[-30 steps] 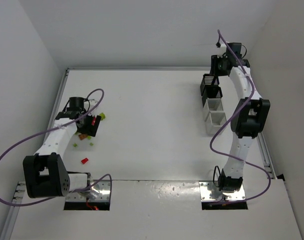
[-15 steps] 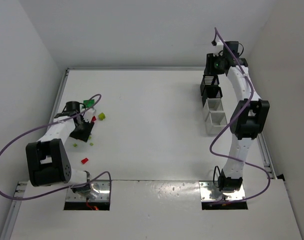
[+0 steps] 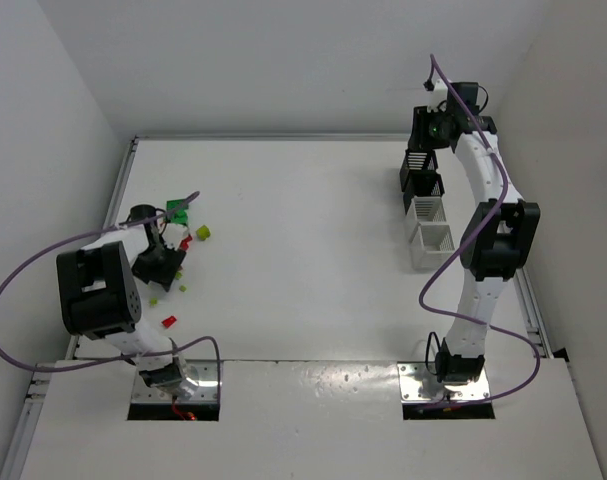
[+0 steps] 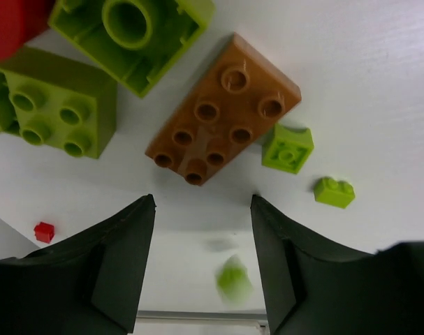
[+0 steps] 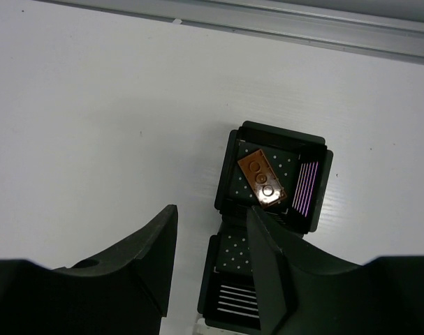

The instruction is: Sort the legos into containers by color

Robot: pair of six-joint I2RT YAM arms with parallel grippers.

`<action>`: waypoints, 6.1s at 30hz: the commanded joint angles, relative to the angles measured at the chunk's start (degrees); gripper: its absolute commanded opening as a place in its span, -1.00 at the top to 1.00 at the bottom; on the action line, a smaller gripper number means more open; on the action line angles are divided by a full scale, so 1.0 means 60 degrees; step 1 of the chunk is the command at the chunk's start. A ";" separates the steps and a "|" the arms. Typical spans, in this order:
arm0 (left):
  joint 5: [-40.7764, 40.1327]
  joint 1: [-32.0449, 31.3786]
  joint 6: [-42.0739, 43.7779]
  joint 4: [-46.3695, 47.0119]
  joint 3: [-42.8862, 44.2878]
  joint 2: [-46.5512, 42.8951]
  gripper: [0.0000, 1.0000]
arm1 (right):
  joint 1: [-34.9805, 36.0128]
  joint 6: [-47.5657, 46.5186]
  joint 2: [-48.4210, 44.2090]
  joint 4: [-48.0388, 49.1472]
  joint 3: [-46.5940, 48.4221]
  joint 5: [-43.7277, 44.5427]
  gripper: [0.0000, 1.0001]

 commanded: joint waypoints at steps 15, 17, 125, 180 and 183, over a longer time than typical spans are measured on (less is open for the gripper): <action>0.1262 -0.0248 0.1375 0.0118 0.1345 0.1378 -0.34 | 0.0164 -0.0109 -0.0830 0.0175 -0.0438 0.0017 0.10; 0.1408 -0.0598 0.1493 0.0118 0.1214 0.1189 -0.34 | 0.0164 -0.0197 -0.0831 0.0175 -0.0438 0.0018 0.10; 0.0633 -0.4937 -0.3780 0.0865 0.4948 -0.0951 -0.98 | 0.0136 0.0273 -0.0362 0.0365 0.0646 0.0189 1.00; 0.1832 0.0337 0.2607 -0.4452 0.0026 -0.5623 -0.55 | 0.0120 -0.0343 -0.0084 -0.0484 0.0121 -0.1358 -0.35; 0.2271 0.0337 0.2607 -0.4803 0.0129 -0.5624 -0.44 | 0.0485 -0.0635 -0.0287 -0.0484 -0.0349 -0.1592 -0.35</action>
